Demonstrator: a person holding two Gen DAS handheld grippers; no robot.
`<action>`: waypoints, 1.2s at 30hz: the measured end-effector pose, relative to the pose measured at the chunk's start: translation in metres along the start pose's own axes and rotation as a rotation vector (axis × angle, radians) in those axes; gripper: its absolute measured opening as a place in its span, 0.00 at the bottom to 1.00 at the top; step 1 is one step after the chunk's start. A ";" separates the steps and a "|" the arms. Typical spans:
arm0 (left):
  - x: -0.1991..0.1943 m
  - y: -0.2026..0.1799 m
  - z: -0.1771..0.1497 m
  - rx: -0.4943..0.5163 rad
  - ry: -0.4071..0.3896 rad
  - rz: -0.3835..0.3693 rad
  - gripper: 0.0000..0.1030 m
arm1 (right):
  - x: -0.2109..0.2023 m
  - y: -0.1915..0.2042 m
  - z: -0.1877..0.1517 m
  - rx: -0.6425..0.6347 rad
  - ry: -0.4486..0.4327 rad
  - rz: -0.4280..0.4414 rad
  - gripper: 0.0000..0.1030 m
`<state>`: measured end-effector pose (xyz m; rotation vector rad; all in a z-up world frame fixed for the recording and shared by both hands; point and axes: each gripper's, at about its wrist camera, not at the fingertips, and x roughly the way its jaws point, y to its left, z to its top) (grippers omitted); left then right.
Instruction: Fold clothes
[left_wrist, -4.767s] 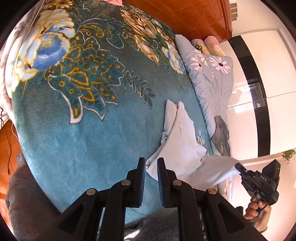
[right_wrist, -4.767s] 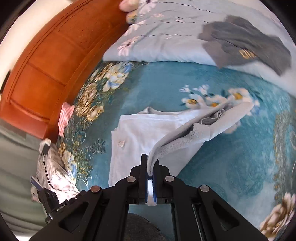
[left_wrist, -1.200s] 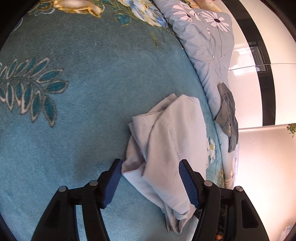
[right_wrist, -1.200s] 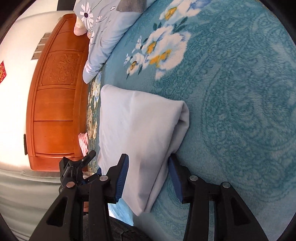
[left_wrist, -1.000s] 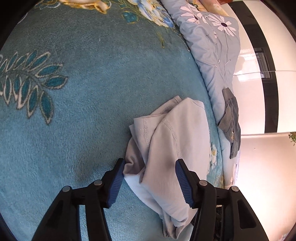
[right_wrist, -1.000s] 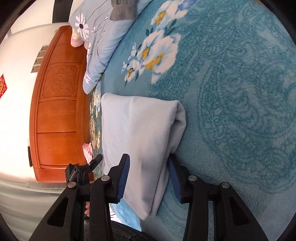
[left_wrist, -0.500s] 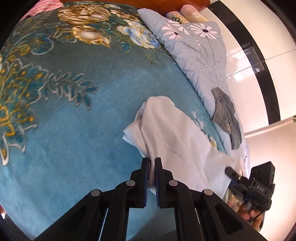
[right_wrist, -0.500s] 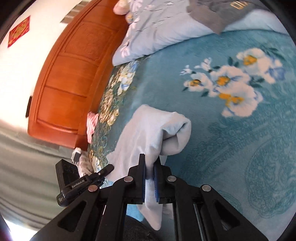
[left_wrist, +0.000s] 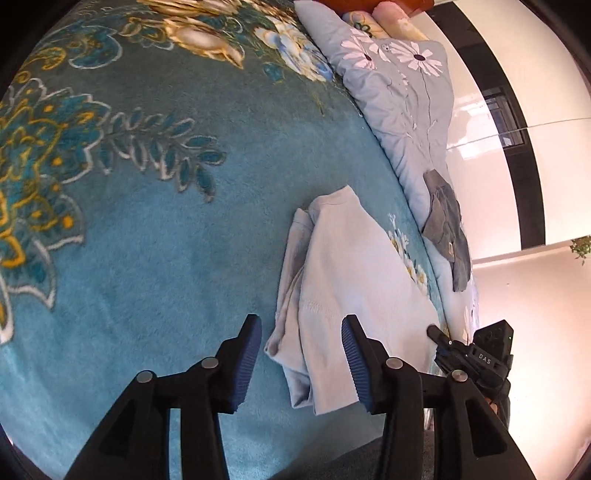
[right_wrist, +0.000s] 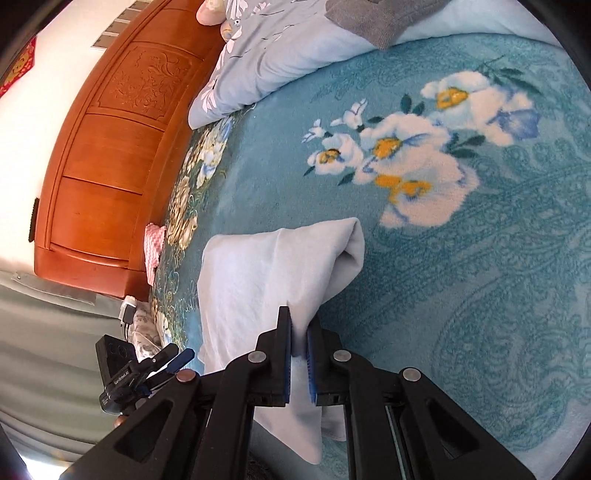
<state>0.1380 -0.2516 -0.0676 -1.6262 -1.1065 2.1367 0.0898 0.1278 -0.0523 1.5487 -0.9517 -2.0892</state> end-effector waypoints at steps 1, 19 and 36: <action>0.005 -0.002 0.004 0.006 0.011 -0.004 0.48 | -0.001 -0.001 0.006 0.003 -0.007 -0.007 0.06; 0.038 0.001 0.029 0.008 0.013 -0.079 0.49 | -0.019 -0.060 -0.004 0.128 -0.038 0.095 0.43; 0.041 -0.052 0.019 0.060 0.000 0.059 0.12 | -0.010 0.020 0.003 0.020 -0.041 0.117 0.10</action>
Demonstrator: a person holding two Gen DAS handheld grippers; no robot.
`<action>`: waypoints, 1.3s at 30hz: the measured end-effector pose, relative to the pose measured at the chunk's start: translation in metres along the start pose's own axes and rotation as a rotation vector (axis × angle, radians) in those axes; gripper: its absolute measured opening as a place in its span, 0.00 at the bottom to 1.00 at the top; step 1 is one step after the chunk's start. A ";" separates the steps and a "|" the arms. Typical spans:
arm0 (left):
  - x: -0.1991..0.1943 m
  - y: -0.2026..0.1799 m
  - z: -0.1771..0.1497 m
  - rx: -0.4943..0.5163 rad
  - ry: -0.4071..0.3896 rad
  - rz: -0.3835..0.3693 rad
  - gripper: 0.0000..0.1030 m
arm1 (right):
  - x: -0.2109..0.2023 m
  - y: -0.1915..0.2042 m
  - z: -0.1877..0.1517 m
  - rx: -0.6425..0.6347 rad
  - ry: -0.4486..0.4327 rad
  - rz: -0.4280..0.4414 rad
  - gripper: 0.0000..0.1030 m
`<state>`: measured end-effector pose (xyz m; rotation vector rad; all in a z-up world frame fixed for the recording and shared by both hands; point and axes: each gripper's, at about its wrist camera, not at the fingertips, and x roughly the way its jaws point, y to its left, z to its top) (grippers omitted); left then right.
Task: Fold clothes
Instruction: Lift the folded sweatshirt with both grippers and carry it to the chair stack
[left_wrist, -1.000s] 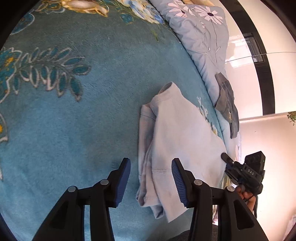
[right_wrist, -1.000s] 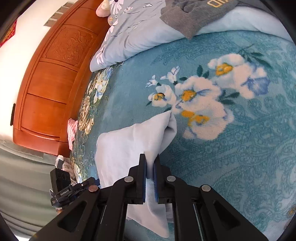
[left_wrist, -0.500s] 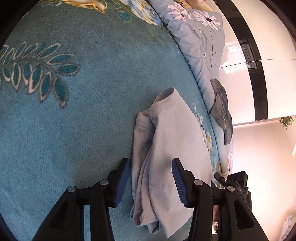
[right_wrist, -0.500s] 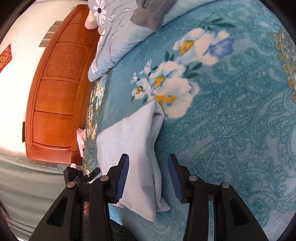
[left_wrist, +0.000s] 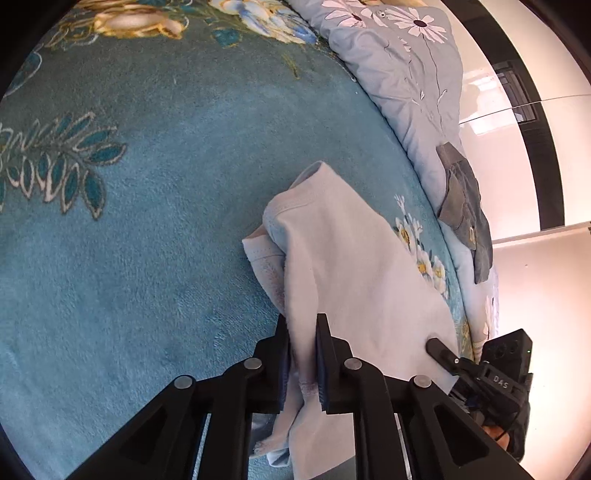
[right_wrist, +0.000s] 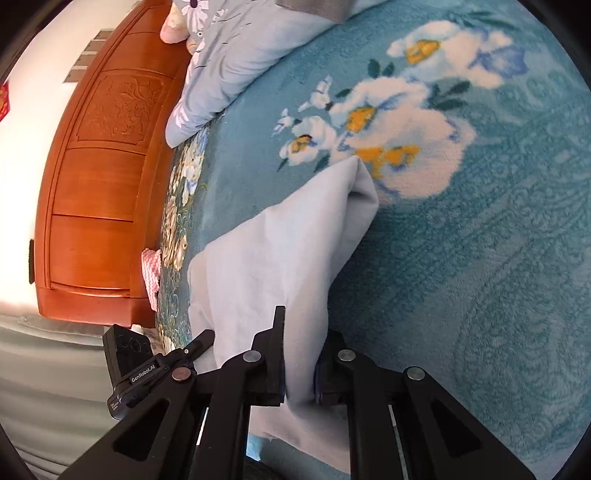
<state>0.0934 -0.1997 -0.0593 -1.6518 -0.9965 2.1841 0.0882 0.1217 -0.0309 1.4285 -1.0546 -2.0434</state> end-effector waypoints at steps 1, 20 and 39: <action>-0.009 -0.010 -0.001 0.027 -0.011 -0.002 0.12 | -0.005 0.009 0.002 -0.019 -0.004 0.003 0.10; -0.125 -0.338 -0.106 0.618 -0.149 -0.166 0.12 | -0.321 0.121 -0.025 -0.334 -0.292 -0.032 0.09; 0.030 -0.557 -0.334 1.014 0.248 -0.319 0.12 | -0.640 -0.059 -0.156 -0.068 -0.612 -0.377 0.10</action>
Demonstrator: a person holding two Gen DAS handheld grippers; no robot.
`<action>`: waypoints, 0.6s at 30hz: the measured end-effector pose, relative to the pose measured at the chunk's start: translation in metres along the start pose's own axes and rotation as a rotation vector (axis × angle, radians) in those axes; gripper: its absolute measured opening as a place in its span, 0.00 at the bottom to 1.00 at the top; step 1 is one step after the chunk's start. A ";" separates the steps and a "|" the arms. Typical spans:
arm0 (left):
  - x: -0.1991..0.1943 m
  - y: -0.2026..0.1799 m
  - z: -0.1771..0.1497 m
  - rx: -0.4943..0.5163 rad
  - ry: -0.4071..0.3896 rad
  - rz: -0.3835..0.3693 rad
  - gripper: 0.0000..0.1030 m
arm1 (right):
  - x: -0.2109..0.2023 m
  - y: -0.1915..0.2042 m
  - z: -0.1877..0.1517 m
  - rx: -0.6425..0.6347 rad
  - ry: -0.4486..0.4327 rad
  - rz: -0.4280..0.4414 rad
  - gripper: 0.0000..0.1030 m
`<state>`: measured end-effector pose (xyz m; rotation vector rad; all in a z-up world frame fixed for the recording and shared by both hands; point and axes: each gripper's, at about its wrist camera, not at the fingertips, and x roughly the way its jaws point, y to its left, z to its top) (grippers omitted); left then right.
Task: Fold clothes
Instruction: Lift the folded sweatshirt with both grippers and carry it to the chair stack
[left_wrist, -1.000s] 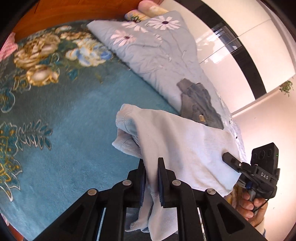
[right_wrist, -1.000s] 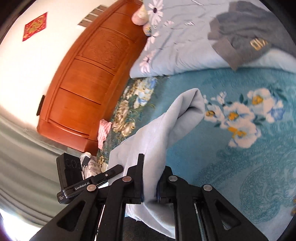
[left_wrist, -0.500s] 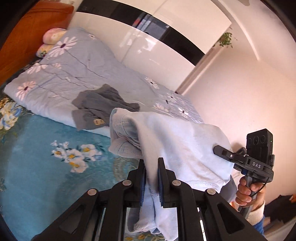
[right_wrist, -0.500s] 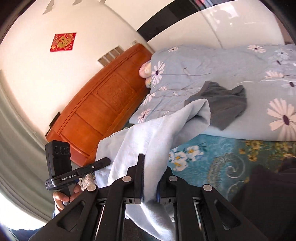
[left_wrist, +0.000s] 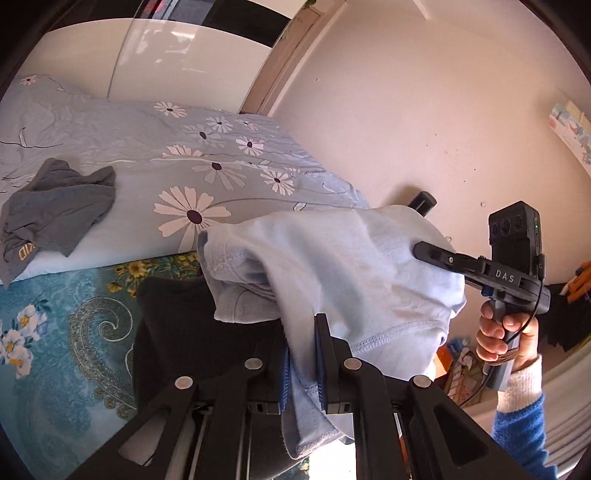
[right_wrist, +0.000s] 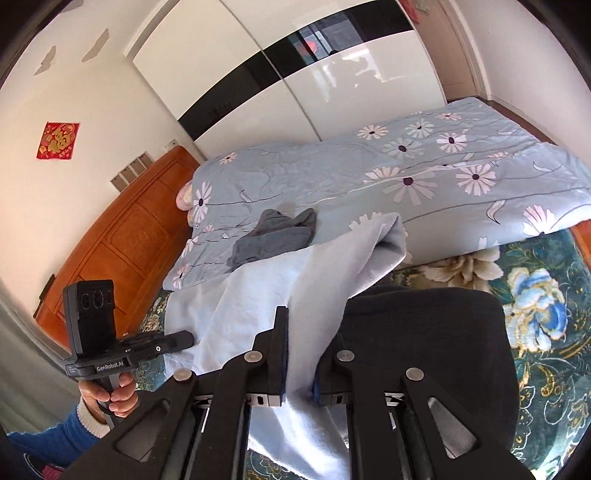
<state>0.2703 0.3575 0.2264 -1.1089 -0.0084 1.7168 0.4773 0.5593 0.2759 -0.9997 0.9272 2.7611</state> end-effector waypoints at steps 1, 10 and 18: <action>0.008 0.003 -0.003 -0.007 0.015 0.001 0.12 | 0.004 -0.015 -0.006 0.034 0.010 0.000 0.10; 0.017 0.033 -0.016 -0.066 0.051 -0.014 0.28 | 0.018 -0.092 -0.052 0.242 -0.032 0.094 0.18; -0.008 0.059 -0.010 -0.082 -0.011 0.103 0.38 | -0.019 -0.095 -0.058 0.269 -0.138 -0.062 0.36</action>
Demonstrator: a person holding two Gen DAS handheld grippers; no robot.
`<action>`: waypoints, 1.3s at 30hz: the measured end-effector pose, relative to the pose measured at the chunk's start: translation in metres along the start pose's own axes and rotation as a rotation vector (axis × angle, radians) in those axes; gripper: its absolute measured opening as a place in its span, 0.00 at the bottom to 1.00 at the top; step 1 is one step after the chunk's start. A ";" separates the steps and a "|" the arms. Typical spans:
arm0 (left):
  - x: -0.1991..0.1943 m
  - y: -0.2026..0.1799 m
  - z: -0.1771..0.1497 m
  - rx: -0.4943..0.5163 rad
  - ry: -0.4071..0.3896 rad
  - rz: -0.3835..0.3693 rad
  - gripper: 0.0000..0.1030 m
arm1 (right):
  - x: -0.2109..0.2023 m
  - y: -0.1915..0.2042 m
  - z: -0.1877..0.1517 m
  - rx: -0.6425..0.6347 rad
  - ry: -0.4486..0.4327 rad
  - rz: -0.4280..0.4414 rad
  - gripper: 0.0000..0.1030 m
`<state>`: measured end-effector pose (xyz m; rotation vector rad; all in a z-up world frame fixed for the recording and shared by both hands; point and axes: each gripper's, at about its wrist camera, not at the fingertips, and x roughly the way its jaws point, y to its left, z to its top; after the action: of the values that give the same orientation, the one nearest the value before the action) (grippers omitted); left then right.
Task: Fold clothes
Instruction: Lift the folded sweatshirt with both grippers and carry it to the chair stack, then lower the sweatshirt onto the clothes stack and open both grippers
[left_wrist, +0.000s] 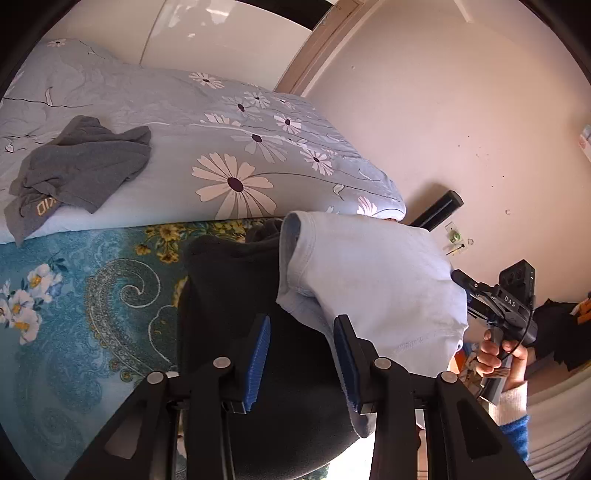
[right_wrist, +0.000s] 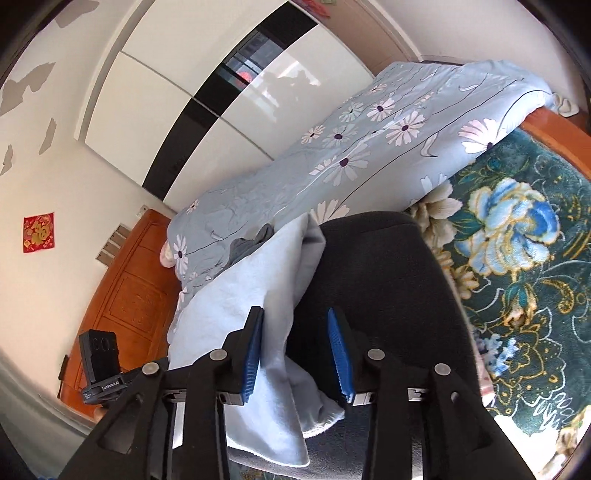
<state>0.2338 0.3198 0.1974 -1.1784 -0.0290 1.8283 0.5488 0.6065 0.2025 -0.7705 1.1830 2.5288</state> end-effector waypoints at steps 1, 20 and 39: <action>-0.005 -0.004 0.002 0.020 -0.028 0.032 0.38 | -0.006 0.006 0.000 -0.027 -0.022 -0.073 0.36; 0.032 -0.088 -0.034 0.305 0.005 0.142 0.45 | 0.013 0.090 -0.057 -0.331 -0.145 -0.236 0.36; -0.023 -0.072 -0.116 0.260 -0.138 0.256 0.89 | -0.003 0.135 -0.183 -0.372 -0.171 -0.264 0.91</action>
<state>0.3693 0.2945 0.1845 -0.9038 0.2851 2.0624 0.5591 0.3790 0.1926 -0.7156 0.5238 2.5534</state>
